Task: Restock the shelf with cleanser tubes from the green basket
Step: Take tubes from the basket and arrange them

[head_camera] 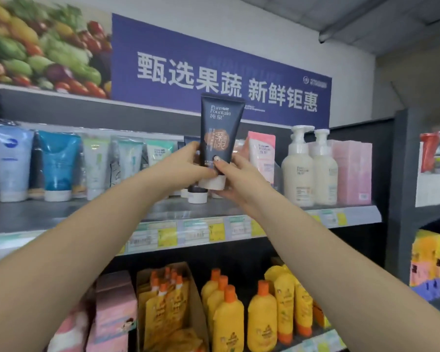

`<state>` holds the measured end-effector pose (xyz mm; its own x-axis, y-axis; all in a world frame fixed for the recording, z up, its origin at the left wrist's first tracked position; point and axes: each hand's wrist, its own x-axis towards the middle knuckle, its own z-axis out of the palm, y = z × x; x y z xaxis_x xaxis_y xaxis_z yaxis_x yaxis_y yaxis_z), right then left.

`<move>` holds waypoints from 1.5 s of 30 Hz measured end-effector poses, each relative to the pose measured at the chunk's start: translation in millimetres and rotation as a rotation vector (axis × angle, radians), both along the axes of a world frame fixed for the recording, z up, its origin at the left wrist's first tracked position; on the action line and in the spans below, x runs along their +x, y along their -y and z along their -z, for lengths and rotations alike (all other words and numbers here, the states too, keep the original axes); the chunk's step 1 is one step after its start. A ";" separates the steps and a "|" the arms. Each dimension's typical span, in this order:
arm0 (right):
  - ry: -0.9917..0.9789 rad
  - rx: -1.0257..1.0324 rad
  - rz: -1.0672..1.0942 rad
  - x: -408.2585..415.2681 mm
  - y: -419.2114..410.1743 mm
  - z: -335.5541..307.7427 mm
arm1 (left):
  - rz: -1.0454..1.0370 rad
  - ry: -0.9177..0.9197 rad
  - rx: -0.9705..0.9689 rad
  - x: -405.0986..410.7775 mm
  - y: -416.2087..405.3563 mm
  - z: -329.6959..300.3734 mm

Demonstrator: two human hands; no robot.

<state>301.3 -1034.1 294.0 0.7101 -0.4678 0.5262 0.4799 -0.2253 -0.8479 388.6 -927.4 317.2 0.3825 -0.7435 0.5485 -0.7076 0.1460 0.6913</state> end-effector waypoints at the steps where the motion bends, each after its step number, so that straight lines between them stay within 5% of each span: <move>1: 0.006 -0.009 0.010 7.5 2.2 -3.3 | -0.027 -0.003 -0.016 7.4 5.8 -1.7; 10: 0.009 0.001 0.130 45.4 24.5 9.1 | -0.246 -0.009 -0.035 35.6 46.9 20.6; 17: -0.172 -0.091 0.235 59.7 34.7 13.2 | -0.453 0.187 0.108 34.9 53.1 24.4; 30: -0.319 -0.081 0.287 67.2 36.8 12.6 | -0.506 0.240 0.282 36.5 55.7 27.9; 45: -0.510 -0.393 0.604 70.1 26.5 10.3 | -0.592 0.365 0.370 34.8 53.8 28.4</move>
<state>371.5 -1060.6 283.7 0.5924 -0.6911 0.4141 -0.2315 -0.6383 -0.7341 423.5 -981.2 288.7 0.6152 -0.6312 0.4724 -0.7875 -0.5199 0.3310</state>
